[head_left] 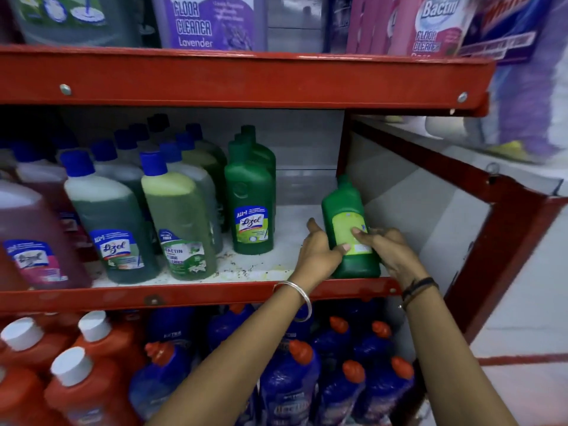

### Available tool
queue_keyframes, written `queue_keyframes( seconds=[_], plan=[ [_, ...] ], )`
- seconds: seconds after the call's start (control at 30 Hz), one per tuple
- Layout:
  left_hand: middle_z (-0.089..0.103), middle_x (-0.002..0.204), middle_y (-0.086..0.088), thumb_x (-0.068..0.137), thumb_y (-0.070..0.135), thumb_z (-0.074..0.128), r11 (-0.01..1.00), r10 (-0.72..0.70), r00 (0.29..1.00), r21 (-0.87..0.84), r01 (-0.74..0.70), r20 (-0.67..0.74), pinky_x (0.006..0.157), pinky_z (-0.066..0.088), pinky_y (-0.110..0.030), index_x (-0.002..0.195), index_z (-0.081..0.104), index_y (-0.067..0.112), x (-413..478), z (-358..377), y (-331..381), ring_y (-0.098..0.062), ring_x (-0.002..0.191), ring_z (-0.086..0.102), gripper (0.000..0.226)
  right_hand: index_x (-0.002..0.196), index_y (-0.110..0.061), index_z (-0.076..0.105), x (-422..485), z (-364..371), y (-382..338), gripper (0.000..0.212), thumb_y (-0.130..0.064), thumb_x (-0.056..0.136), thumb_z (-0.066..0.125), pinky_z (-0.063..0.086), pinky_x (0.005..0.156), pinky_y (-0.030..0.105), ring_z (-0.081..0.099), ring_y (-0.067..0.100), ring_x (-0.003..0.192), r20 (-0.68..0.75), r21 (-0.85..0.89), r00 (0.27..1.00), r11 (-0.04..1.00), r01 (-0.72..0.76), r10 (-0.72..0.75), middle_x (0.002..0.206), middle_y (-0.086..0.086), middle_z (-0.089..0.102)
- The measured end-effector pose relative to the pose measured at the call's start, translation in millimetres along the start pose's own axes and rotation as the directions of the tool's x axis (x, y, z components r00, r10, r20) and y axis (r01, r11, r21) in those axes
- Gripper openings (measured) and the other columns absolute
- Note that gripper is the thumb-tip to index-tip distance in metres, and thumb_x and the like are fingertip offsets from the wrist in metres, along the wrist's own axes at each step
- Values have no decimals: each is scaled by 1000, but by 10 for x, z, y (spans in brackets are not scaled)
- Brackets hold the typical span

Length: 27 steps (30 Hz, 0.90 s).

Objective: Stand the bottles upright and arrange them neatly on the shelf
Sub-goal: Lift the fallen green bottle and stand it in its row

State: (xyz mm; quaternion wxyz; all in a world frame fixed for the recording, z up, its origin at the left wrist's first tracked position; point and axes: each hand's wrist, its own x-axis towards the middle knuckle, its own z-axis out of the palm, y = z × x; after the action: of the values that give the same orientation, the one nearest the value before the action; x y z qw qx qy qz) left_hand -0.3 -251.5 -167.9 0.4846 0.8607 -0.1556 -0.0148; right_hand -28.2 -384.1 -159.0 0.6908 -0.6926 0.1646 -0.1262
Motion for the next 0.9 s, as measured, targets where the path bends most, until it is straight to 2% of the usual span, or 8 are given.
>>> queue_keyframes(
  seconds=[0.07,0.2,0.3,0.43,0.53,0.63,0.8,0.9],
  plan=[
    [58,120,-24,81,23,67,999,37,997,13,-36,-69,85,46,-38,143,7,6,-44,-113,-68,-37,110,56,88,108,4,56,-33,84,-23,33,-8,80,68,54,51,16,66,2,53,63,40,995,997,69,-72,83,8,66],
    [48,137,-17,78,13,70,991,126,973,-9,-130,-192,102,41,-40,144,11,11,-230,-399,-252,-31,123,49,88,110,-1,51,-144,344,-53,38,0,76,69,54,62,12,63,6,76,134,24,962,972,235,-237,93,5,62],
    [43,143,-13,75,8,70,986,142,949,-42,-160,-283,107,38,-43,143,14,16,-334,-642,-432,-27,129,45,89,109,-6,50,-237,661,-63,40,0,75,71,55,67,15,61,12,87,224,16,921,947,322,-317,101,2,60],
    [34,146,-10,78,2,65,978,206,904,69,-194,-376,100,29,-19,144,16,10,-525,-921,-632,-23,132,38,83,106,-12,48,-280,1075,-13,41,3,74,69,54,77,20,59,14,96,334,57,878,937,344,-343,102,2,60],
    [33,142,-12,83,7,62,971,231,895,148,-187,-381,99,36,-32,144,14,9,-650,-1039,-772,-28,128,38,79,103,-14,47,-254,1271,71,44,8,72,69,52,79,18,57,15,96,388,106,864,947,303,-320,102,3,58],
    [37,134,-15,85,16,62,955,257,885,242,-171,-388,87,46,-43,142,19,6,-697,-1090,-862,-35,116,47,72,96,-18,47,-268,1350,140,40,10,74,65,50,85,23,57,17,95,393,156,867,952,264,-305,99,3,59],
    [46,115,-10,87,39,54,932,329,859,282,-228,-391,76,49,-41,119,41,7,-699,-1153,-857,-26,99,54,47,110,-20,50,-356,1441,204,29,-3,88,54,45,98,31,52,23,114,320,36,888,941,337,-330,109,2,58],
    [48,107,-7,96,30,40,934,353,850,198,-297,-391,77,47,-35,112,45,9,-740,-1170,-940,-18,89,51,27,130,-25,44,-434,1475,267,48,-29,85,60,38,109,37,49,22,122,307,9,900,947,322,-309,129,13,46]
  ],
)
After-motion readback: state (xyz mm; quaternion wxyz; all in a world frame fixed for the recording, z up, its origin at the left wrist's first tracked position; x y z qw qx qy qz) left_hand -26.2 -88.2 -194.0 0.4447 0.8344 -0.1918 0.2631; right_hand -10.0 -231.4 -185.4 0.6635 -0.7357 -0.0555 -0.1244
